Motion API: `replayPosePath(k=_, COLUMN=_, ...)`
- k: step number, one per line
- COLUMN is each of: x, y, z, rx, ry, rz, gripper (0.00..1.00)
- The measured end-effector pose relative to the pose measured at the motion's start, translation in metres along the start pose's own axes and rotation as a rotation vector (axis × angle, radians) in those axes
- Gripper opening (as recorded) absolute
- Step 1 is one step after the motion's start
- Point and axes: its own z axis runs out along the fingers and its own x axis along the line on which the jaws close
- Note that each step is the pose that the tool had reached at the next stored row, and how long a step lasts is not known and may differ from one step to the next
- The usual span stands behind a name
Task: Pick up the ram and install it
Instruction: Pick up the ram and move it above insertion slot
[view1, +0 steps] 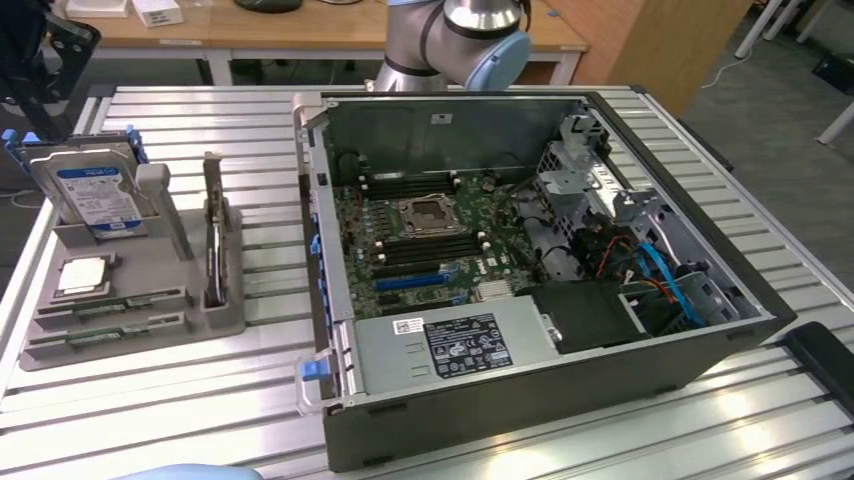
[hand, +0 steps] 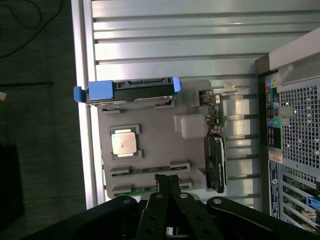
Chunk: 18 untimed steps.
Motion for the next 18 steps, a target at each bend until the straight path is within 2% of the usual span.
replayPosePath(k=3, x=0.000, y=-0.0001, z=0.0018, rx=0.0007, ry=-0.0002, rz=0.000, gripper=0.10)
replayPosePath(k=18, x=0.002, y=-0.0014, z=0.0287, rx=0.0013, ry=0.0001, rz=0.000, gripper=0.10)
